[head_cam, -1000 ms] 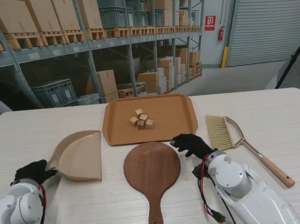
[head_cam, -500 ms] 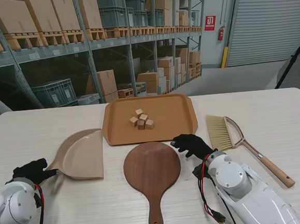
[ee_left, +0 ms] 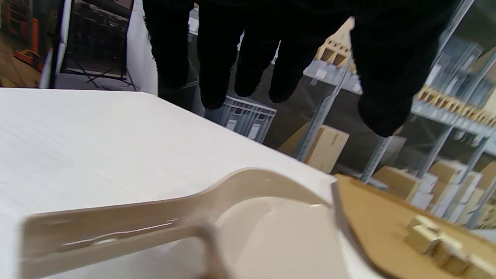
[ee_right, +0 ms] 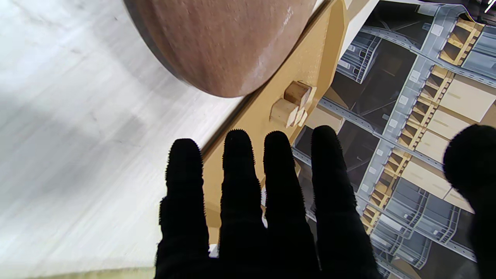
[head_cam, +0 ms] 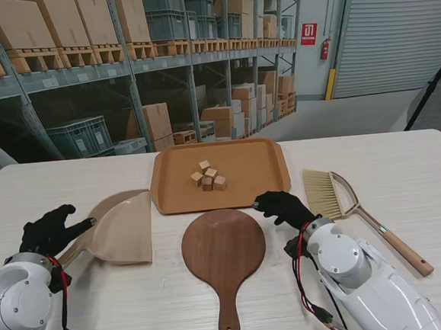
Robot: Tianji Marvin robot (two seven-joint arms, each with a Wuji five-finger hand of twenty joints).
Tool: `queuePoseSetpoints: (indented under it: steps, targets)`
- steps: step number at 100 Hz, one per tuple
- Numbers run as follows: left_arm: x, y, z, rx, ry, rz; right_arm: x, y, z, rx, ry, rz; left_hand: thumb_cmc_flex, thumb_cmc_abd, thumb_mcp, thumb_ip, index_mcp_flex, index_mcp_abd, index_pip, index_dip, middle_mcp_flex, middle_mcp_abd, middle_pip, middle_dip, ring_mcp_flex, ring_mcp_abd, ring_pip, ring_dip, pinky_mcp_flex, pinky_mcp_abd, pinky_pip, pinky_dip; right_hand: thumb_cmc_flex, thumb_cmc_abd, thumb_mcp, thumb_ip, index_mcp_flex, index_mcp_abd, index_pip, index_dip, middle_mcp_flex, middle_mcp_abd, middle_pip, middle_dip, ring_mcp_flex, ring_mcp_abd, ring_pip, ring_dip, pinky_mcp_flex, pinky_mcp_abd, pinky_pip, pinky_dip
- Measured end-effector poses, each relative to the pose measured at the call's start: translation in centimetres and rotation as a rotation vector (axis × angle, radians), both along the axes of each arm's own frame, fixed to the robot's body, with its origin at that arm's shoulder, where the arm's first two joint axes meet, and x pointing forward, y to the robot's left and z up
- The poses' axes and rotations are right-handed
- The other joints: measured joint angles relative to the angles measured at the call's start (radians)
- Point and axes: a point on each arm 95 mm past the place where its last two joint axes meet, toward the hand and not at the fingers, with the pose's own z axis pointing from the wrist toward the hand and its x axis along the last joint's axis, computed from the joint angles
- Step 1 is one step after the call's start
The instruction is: Sweep wood blocks off a wooden cutting board into a dustpan and pour them into a container
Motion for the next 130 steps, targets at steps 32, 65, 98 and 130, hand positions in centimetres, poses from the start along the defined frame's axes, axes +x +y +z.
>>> queuePoseSetpoints:
  steps: [32, 65, 98, 130]
  targets:
    - [3.4, -7.7, 1.9, -0.347, -0.144, -0.170, 1.0, 1.2, 2.9, 0.013, -0.108, 0.011, -0.127, 0.031, 0.005, 0.001, 0.066, -0.047, -0.073, 0.000, -0.006, 0.000, 0.013, -0.174, 0.006, 0.000, -0.132, -0.084, 0.049, 0.067, -0.048, -0.033, 0.000, 0.000, 0.000, 0.000, 0.000, 0.000, 0.000, 0.000, 0.000, 0.001, 0.000, 0.000, 0.000, 0.000, 0.000, 0.000, -0.002, 0.000, 0.000, 0.000]
    - [6.2, -13.3, 0.7, -0.561, -0.081, -0.306, 1.4, 3.1, 4.8, -0.009, -0.212, 0.075, -0.143, 0.060, 0.005, 0.001, 0.165, -0.047, -0.082, -0.017, 0.055, 0.000, 0.022, -0.209, 0.006, 0.000, -0.158, -0.113, 0.109, 0.076, -0.059, -0.033, 0.000, 0.007, -0.013, 0.000, 0.000, 0.000, -0.023, 0.000, 0.000, 0.008, -0.029, -0.007, 0.000, 0.000, -0.005, 0.000, -0.010, 0.001, -0.025, 0.000]
    - [6.1, -16.5, -1.9, -0.739, 0.016, -0.332, 1.1, 4.9, 4.0, 0.008, -0.185, 0.112, -0.170, 0.100, 0.004, 0.001, 0.182, -0.047, -0.094, -0.025, 0.095, 0.001, 0.010, -0.210, 0.006, 0.000, -0.120, -0.114, 0.110, 0.075, -0.007, -0.033, 0.000, 0.023, -0.027, 0.000, 0.000, -0.002, -0.024, 0.000, 0.001, 0.009, -0.030, -0.008, 0.000, 0.010, -0.005, 0.000, -0.010, 0.004, -0.035, 0.000]
    - [4.5, -17.1, -4.3, -0.829, 0.134, -0.359, 1.2, 4.5, 2.0, 0.009, -0.097, 0.111, -0.170, 0.112, 0.004, 0.001, 0.215, -0.047, -0.095, -0.025, 0.140, 0.001, 0.018, -0.209, 0.042, 0.000, -0.089, -0.094, 0.138, 0.075, 0.023, -0.011, 0.000, 0.046, -0.039, 0.000, 0.000, -0.002, -0.024, 0.000, 0.001, 0.009, -0.030, -0.008, 0.000, 0.010, -0.005, 0.000, -0.010, 0.006, -0.036, 0.000]
